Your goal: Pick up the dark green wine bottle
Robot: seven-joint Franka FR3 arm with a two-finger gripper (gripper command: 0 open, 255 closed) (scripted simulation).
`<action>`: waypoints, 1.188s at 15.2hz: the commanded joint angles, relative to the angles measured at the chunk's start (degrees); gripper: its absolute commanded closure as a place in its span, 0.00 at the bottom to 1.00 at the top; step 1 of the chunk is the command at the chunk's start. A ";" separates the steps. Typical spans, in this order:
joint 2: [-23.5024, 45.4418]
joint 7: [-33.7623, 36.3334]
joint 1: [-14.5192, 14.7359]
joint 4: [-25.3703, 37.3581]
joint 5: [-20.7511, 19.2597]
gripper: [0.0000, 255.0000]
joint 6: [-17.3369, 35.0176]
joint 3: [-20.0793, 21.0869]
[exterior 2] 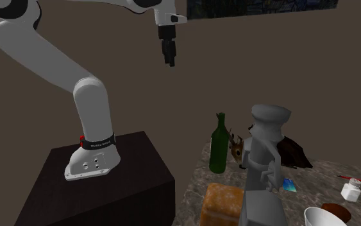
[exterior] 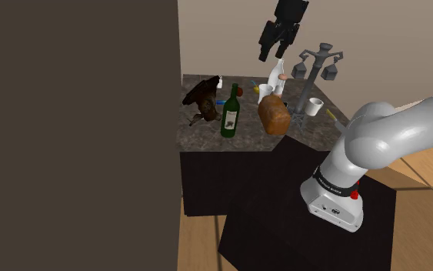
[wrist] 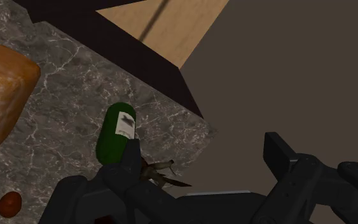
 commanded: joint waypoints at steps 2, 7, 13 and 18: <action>0.98 -0.89 -0.16 -0.77 -0.56 0.00 1.86 -0.46; 7.11 -5.14 -0.92 -3.43 -3.11 0.00 11.31 -2.86; 16.85 -9.96 -1.63 -3.87 -5.39 0.00 22.54 -5.84; 26.49 -14.00 -1.95 -1.89 -6.19 0.00 31.21 -8.31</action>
